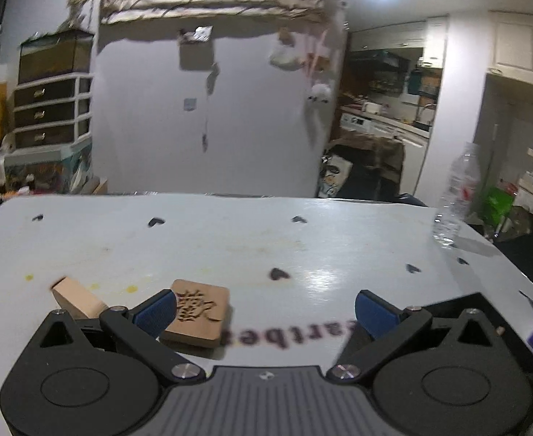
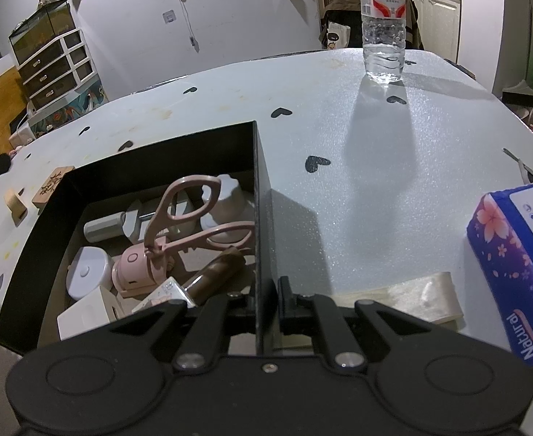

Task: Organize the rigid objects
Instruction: 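Move the left tool to the carved wooden square tile and grasp it, then lift the carved wooden tile and carry it toward the black box, then lower the carved wooden tile into the black box and open the left tool, then move the left tool to the light wooden oval block and grasp it, then carry the wooden oval block into the black box and release it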

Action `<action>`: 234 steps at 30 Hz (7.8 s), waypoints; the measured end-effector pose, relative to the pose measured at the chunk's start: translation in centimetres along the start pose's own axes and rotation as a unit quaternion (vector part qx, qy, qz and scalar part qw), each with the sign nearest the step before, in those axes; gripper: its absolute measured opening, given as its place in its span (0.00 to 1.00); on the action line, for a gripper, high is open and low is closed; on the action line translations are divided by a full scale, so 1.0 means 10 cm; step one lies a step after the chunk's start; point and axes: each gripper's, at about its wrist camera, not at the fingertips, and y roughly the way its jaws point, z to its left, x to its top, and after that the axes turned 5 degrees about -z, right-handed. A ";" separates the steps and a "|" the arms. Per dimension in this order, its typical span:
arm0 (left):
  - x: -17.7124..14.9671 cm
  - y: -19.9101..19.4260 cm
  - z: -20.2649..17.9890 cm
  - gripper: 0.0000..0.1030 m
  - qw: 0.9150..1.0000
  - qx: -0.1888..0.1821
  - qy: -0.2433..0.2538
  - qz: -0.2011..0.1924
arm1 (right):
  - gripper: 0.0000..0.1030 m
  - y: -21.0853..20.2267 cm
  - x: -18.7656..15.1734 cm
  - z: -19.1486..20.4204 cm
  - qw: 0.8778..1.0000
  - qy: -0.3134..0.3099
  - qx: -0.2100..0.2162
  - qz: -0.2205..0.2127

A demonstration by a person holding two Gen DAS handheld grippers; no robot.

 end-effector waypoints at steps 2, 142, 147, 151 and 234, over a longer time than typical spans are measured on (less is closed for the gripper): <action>-0.02 0.12 0.07 1.00 1.000 0.005 -0.002 0.002 | 0.08 0.01 0.00 0.00 1.000 -0.001 0.000 0.002; -0.34 -0.42 0.23 1.00 0.994 -0.072 0.085 0.017 | 0.08 0.02 0.01 0.01 1.000 0.001 -0.002 0.007; -0.32 -0.16 0.68 1.00 0.992 -0.045 0.111 0.034 | 0.08 0.02 0.01 0.02 1.000 0.001 -0.005 0.008; -0.27 0.08 1.04 1.00 0.993 -0.031 0.109 0.037 | 0.08 0.03 0.02 0.03 1.000 0.005 -0.007 0.007; -0.32 -0.08 -0.94 0.86 0.935 -0.246 -0.148 0.208 | 0.08 0.03 0.02 0.02 1.000 0.002 -0.003 0.006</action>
